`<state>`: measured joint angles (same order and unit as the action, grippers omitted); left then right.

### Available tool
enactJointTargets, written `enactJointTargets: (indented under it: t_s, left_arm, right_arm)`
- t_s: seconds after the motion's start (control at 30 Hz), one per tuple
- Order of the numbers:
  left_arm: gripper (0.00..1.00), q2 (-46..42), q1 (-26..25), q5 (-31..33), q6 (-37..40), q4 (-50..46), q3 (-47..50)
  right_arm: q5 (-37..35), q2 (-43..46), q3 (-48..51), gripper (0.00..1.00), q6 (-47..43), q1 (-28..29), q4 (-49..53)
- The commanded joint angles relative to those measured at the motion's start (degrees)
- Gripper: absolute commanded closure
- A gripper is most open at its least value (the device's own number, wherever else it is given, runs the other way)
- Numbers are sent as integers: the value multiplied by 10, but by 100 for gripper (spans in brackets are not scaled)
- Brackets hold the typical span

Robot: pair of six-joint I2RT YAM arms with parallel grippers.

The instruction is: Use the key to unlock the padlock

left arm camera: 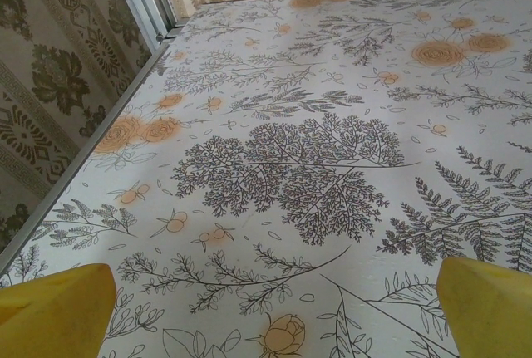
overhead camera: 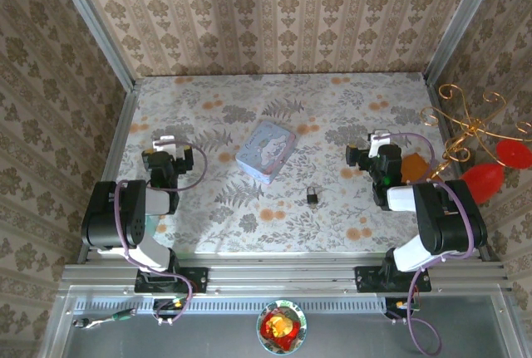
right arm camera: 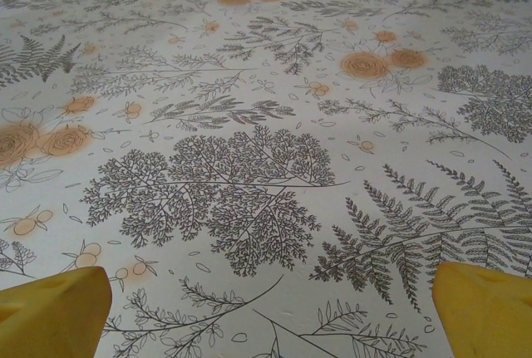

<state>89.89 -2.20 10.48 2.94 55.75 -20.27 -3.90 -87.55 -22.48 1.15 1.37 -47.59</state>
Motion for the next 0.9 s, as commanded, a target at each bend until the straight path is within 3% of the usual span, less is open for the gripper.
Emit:
enactJointTargets:
  t_s: [0.0,0.87]
  left_arm:
    - [0,-5,1,6,-13,7,-4]
    - [0,-5,1,6,-13,7,-4]
  right_arm:
    - [-14,1,-9,0,9,-2,-10]
    - [-15,1,-9,0,9,-1,-11]
